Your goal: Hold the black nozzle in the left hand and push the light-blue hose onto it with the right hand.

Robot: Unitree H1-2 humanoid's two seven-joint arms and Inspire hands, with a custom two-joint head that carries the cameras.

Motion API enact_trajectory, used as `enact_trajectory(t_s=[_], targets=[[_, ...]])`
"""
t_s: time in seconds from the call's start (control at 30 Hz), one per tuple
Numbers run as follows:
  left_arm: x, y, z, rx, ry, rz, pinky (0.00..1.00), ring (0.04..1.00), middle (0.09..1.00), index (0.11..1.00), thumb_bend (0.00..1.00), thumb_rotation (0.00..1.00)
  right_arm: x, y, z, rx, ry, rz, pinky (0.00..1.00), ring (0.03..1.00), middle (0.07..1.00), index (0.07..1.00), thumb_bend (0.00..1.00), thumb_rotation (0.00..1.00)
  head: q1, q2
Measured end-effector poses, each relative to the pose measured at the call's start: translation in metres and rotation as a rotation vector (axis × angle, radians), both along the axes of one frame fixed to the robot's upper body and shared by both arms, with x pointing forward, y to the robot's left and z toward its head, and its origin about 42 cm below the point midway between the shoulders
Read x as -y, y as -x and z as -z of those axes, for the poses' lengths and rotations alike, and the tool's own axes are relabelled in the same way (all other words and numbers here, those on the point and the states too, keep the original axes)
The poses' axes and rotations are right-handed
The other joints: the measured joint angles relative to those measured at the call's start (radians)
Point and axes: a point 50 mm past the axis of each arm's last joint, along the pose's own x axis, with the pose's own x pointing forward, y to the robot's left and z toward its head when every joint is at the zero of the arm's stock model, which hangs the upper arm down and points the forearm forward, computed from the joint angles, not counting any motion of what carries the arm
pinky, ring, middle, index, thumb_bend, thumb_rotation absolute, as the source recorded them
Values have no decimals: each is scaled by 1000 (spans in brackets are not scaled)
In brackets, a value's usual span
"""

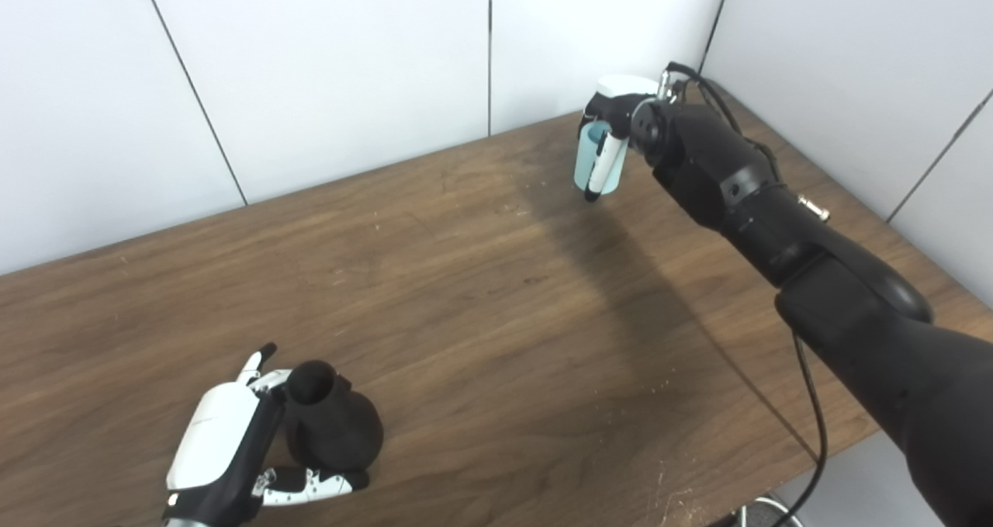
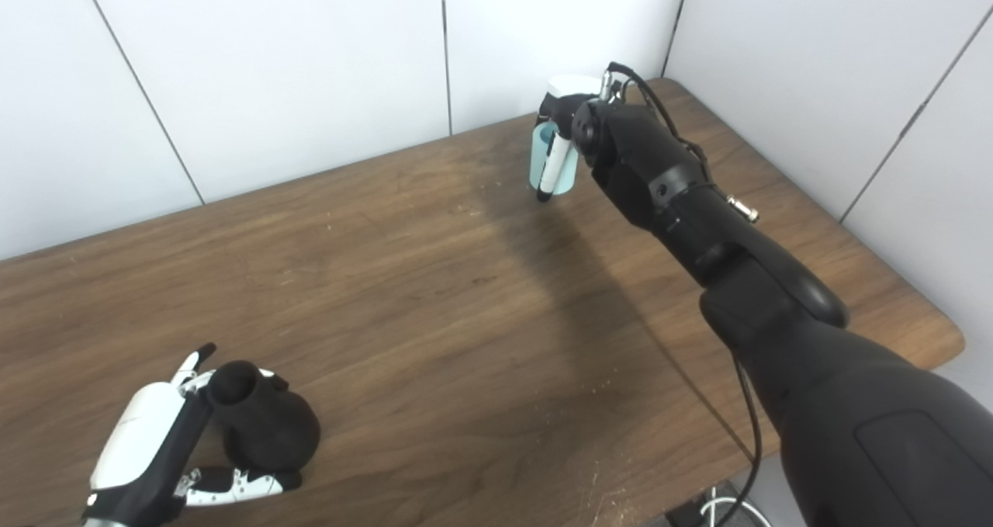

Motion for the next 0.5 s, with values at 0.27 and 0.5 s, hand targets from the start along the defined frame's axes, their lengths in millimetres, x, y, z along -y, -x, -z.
enact_trajectory(t_s=[0.27,0.5], targets=[[0,0,0,-1,0,0,1000,708,476,490,523,0,-4,0,3,-12,25,-12,542,590,683,666,846,0,2,2],[0,0,0,-3,0,-3,1000,708,480,489,523,0,-2,2,2,-8,47,-15,496,546,635,639,838,0,3,3]])
